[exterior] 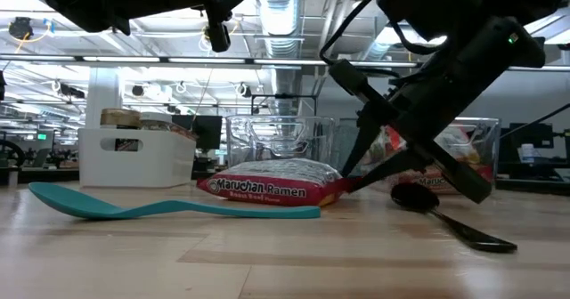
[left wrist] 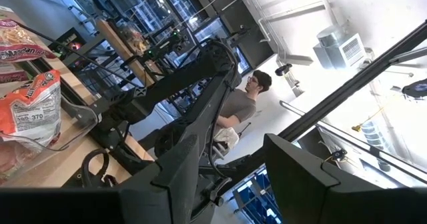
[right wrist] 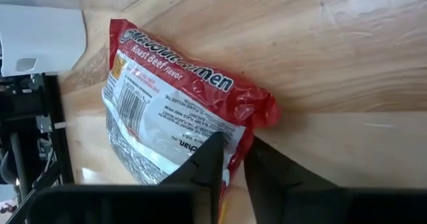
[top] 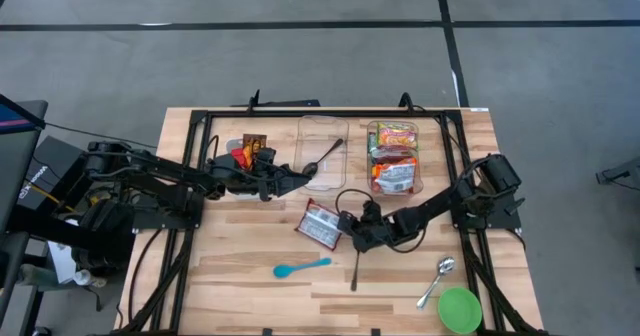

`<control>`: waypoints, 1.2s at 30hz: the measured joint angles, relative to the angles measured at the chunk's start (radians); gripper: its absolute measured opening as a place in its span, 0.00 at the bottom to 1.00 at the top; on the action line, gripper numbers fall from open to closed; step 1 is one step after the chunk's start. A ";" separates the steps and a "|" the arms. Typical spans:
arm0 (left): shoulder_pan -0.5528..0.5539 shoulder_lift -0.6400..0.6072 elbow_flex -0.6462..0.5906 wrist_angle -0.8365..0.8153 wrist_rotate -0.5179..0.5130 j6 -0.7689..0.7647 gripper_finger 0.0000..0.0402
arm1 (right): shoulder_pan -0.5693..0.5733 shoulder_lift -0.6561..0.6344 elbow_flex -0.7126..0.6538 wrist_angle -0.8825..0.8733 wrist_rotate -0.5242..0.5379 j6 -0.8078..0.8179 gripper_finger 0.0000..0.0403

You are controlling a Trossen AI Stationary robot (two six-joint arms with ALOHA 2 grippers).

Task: Pick & Place Food Item
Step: Put the red noodle pack into the right transparent bin

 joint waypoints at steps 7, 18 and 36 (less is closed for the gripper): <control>0.000 0.000 0.000 0.000 0.000 0.000 0.41 | 0.000 0.000 0.000 -0.001 0.000 0.000 0.01; 0.000 0.000 0.000 0.000 0.000 0.000 0.41 | 0.000 -0.002 0.000 -0.004 0.004 -0.031 0.00; 0.000 0.000 0.000 0.000 0.000 0.000 0.41 | 0.001 -0.250 0.001 -0.116 0.051 -0.338 0.00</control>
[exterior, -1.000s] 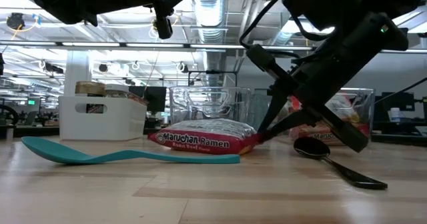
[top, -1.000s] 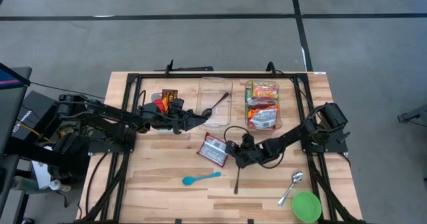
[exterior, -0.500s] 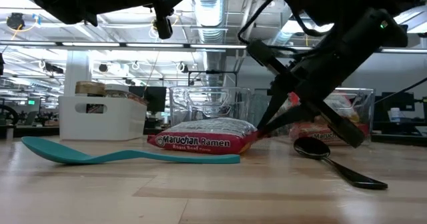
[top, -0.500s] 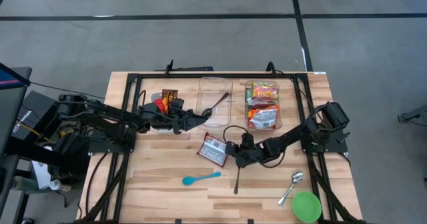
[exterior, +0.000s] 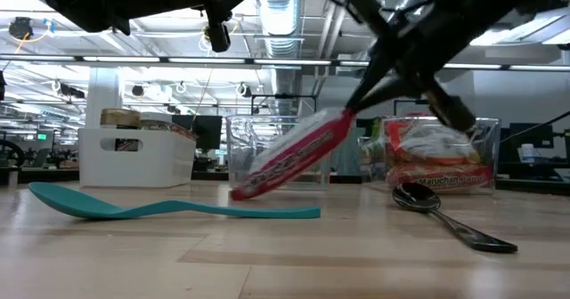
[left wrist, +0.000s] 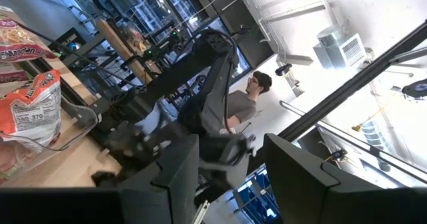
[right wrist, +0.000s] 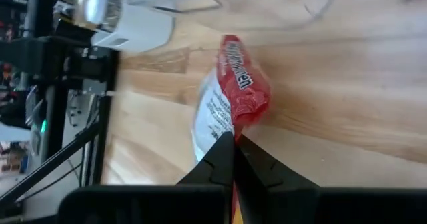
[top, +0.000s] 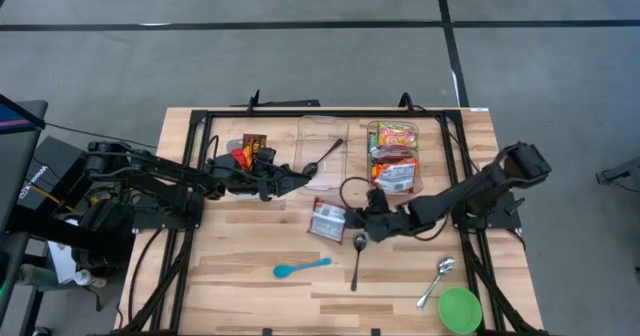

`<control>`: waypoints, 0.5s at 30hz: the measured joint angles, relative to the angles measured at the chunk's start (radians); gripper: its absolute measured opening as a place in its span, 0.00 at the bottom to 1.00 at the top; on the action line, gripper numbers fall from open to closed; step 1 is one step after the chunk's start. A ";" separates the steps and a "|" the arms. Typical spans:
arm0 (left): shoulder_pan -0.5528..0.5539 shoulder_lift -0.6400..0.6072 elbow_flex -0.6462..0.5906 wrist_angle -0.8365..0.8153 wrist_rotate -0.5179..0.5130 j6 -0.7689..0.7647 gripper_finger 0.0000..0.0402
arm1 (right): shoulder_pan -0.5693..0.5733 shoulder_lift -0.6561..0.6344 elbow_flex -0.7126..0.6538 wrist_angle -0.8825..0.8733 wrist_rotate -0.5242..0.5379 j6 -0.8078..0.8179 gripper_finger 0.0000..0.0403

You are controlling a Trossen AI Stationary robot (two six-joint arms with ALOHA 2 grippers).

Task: Pick & Place Food Item
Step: Put the red noodle pack into the right transparent bin

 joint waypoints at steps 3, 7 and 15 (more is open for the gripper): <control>0.000 0.000 0.000 0.000 0.000 0.000 0.41 | 0.000 -0.062 0.000 -0.044 0.000 -0.046 0.00; 0.000 0.000 0.000 0.000 0.000 0.000 0.41 | 0.000 -0.145 0.000 -0.097 -0.002 -0.098 0.00; 0.000 0.000 0.000 0.000 0.000 0.000 0.41 | 0.000 -0.307 0.000 -0.155 -0.003 -0.211 0.00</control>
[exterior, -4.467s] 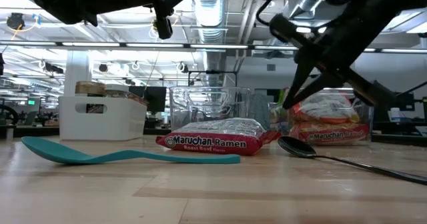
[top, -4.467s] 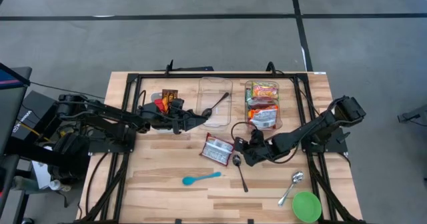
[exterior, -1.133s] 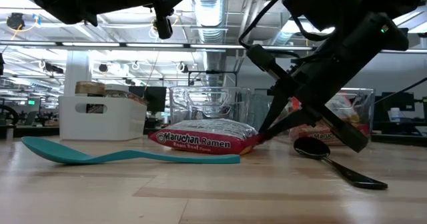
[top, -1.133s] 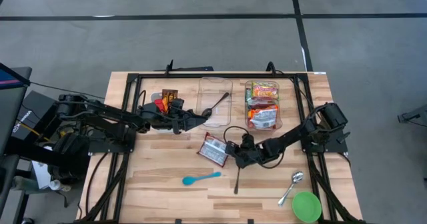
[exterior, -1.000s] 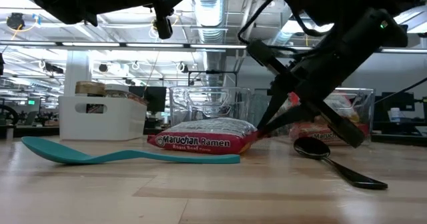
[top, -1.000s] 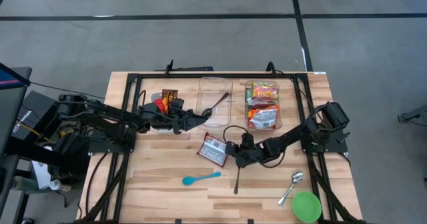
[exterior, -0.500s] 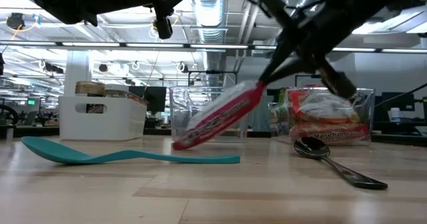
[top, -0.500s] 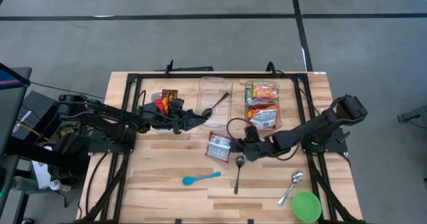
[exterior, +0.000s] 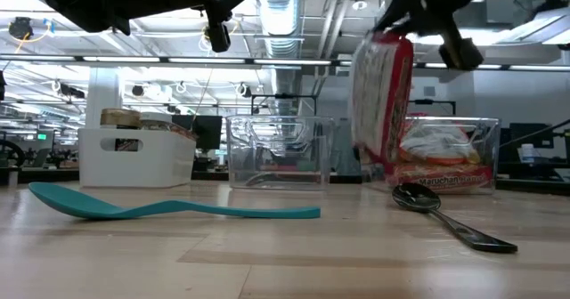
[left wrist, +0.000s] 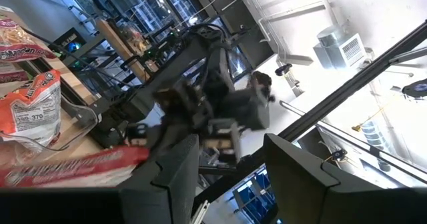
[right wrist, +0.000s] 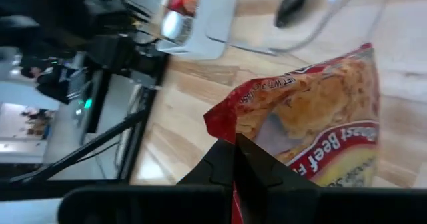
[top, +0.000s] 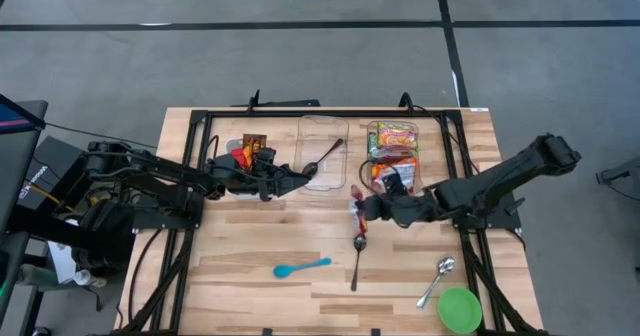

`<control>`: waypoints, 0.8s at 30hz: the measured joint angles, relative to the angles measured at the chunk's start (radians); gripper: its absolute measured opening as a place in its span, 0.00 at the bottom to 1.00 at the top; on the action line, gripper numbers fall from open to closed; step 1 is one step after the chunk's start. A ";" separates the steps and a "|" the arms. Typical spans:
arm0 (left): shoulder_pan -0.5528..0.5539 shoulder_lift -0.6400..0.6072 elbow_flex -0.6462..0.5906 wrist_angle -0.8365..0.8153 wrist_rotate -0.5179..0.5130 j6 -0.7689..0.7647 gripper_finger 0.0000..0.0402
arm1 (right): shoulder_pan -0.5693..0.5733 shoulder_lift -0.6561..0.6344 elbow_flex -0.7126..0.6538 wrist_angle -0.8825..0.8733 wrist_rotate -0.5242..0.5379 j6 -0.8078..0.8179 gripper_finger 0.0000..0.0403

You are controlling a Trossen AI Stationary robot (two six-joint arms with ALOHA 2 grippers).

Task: Pick & Place Food Item
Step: Put the red noodle pack into the right transparent bin

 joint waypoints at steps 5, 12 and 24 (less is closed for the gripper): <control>0.000 0.000 0.000 0.000 0.000 0.000 0.41 | -0.001 -0.089 0.000 -0.006 0.000 -0.073 0.00; 0.000 0.000 0.000 0.000 0.000 0.000 0.41 | -0.016 -0.201 0.000 -0.054 0.010 -0.128 0.00; 0.000 0.000 0.000 0.000 0.000 0.000 0.41 | -0.115 -0.337 0.000 -0.119 0.034 -0.214 0.00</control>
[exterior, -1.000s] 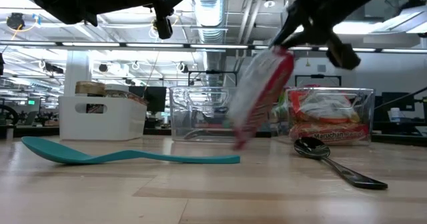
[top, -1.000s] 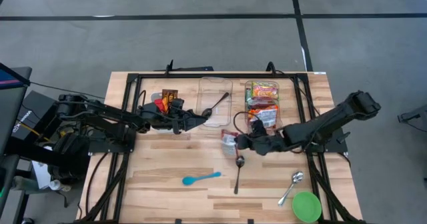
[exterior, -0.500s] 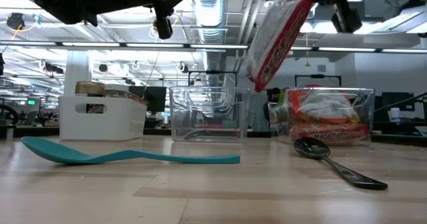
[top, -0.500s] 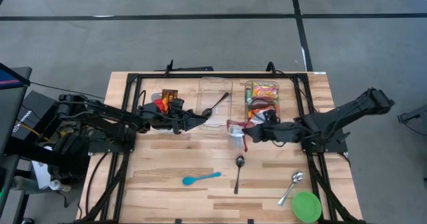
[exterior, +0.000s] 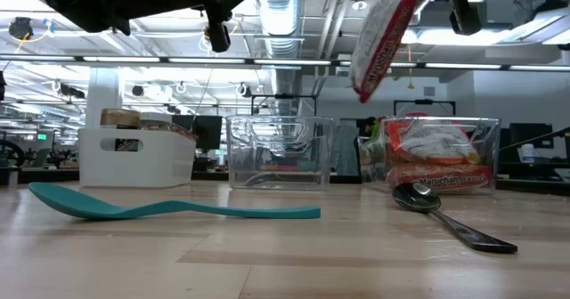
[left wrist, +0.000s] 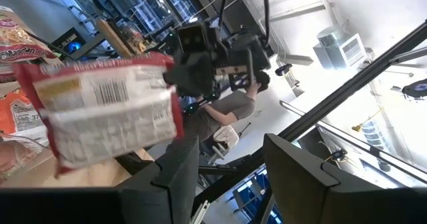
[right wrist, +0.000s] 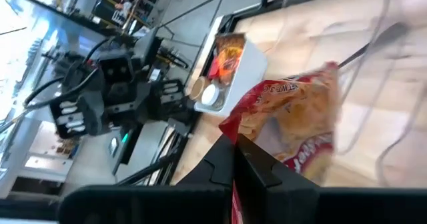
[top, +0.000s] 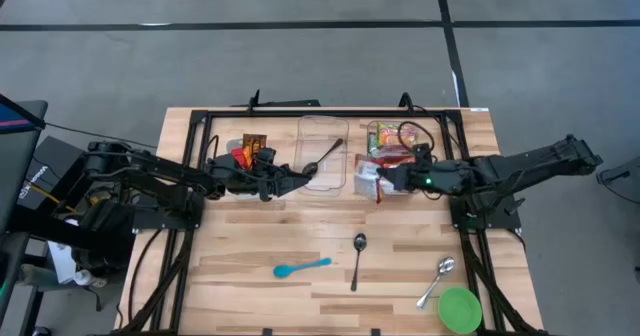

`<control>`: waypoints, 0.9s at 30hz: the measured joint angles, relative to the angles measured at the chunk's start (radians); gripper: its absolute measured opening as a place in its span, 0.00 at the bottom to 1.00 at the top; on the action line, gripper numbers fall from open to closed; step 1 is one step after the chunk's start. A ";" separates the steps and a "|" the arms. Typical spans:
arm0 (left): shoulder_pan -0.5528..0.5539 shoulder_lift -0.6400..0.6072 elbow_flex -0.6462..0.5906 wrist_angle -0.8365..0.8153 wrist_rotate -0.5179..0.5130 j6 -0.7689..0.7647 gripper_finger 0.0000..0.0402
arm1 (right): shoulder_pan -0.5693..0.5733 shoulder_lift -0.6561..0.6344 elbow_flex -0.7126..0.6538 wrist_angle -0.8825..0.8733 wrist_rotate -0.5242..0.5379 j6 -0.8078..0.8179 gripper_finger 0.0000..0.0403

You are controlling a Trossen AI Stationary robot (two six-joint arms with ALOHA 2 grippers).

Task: Pick & Place Food Item
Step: Put the red noodle pack into the right transparent bin

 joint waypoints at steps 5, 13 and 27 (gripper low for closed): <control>0.000 0.000 0.000 0.000 0.000 0.000 0.41 | -0.050 -0.046 0.000 -0.082 -0.001 -0.001 0.00; 0.000 0.000 0.000 0.000 0.000 0.000 0.41 | -0.110 -0.075 0.000 -0.180 -0.008 0.003 0.00; 0.000 0.000 0.000 0.000 0.000 0.000 0.41 | -0.193 -0.068 0.000 -0.261 -0.094 0.032 0.00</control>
